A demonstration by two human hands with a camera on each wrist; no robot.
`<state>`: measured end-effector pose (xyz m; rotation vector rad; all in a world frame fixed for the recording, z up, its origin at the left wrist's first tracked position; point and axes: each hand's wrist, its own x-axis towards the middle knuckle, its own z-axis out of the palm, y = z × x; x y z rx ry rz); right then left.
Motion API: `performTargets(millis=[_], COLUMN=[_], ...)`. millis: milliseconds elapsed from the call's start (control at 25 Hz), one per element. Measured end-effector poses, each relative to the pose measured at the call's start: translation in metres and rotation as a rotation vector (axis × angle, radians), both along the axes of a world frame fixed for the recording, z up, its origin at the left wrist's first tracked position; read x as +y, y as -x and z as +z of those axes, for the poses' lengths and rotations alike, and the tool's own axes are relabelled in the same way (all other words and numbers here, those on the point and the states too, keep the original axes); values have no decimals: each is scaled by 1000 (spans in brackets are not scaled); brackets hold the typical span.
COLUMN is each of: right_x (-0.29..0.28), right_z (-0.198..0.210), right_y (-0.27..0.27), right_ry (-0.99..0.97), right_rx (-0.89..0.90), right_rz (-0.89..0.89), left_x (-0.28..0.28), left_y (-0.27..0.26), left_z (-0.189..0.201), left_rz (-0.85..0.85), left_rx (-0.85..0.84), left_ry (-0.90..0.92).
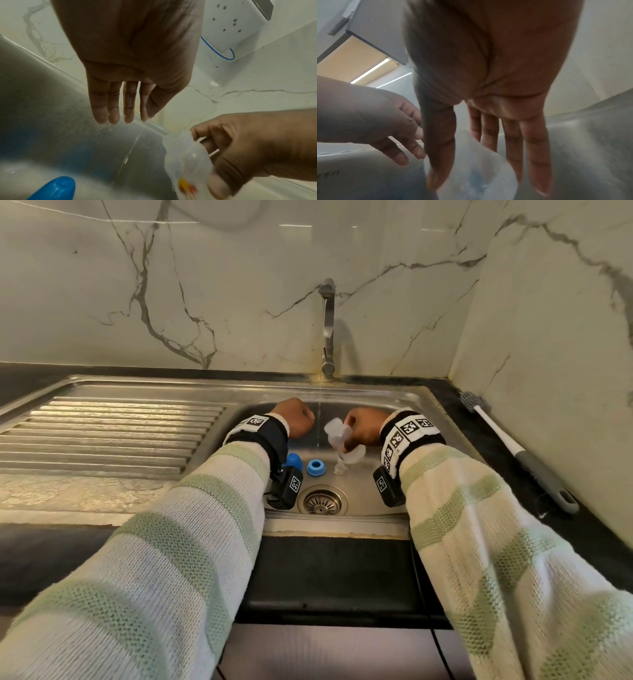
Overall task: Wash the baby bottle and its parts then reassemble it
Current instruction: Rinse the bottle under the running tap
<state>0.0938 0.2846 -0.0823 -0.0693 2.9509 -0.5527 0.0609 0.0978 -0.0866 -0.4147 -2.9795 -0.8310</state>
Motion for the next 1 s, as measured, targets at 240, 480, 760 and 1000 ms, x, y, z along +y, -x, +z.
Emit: performTargets(millis=[240,480,760,1000], right_x=[-11,-34,-32,-26], right_z=[-2,-1,10,-5], right_y=[-6,4,3,-2], right_ry=[-307,-496,-289,-291], right_rx=[-219,-172,46,77], right_rz=[46,100,98,48], left_x=[7,12,13,13], left_y=[4,4,4,1], left_z=[-5,-9,-10,-8], left_rz=[-30,-23,0,-27], left_rx=[-44,-72,-72,-78], left_ry=[134,220,258,266])
